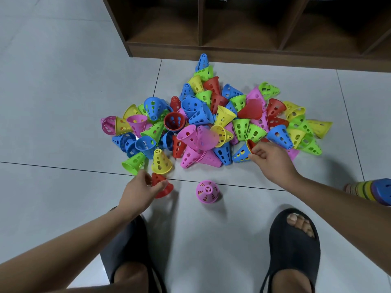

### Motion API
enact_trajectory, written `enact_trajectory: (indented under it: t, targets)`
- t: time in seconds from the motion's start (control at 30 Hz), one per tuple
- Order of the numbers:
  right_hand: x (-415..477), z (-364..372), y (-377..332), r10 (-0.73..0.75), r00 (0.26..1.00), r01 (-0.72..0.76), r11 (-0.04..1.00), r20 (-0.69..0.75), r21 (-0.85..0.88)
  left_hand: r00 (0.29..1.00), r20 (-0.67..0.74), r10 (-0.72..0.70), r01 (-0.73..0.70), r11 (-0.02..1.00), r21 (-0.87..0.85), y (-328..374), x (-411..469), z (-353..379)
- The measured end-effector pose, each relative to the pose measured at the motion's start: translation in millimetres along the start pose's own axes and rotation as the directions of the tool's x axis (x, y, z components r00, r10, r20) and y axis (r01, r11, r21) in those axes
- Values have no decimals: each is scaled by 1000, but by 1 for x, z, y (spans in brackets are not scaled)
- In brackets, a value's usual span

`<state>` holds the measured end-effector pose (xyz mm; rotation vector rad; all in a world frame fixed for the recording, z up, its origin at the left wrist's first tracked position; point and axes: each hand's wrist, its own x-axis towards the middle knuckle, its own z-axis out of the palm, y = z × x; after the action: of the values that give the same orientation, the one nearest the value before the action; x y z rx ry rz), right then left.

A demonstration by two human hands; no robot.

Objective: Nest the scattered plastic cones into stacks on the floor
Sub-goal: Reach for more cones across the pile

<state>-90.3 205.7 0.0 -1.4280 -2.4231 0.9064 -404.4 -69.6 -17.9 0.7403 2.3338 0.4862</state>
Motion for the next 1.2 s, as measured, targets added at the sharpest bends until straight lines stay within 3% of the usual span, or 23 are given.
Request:
enact_trajectory:
  t: [0.23, 0.37, 0.47, 0.57, 0.67, 0.87, 1.07, 1.2]
  targets:
    - [-42, -14, -27, 89, 996, -84, 949, -4, 305, 967, 202, -158, 184, 976, -117, 1, -6, 4]
    - [-55, -16, -47, 127, 989, -148, 860, 76, 488, 934, 338, -113, 208, 943, -260, 5, -16, 3]
    - [-63, -12, -60, 160, 966, -254, 739, 202, 624, 921, 384, -63, 193, 931, -309, 17, -25, 2]
    - [-71, -3, -68, 160, 929, -356, 636, 334, 685, 925, 379, -9, 137, 941, -310, 26, -31, 2]
    - [-77, 7, -72, 159, 890, -433, 588, 427, 683, 932, 351, 85, 89, 887, -453, 40, -36, 0]
    - [-77, 20, -75, 178, 818, -565, 431, 547, 704, 957, 122, 263, -134, 773, -620, 71, -41, -14]
    - [-84, 32, -74, 141, 790, -598, 391, 596, 700, 944, -16, 329, -260, 713, -652, 93, -55, -25]
    - [-86, 43, -73, 172, 746, -651, 396, 644, 648, 885, -44, 463, -398, 705, -587, 101, -70, -21]
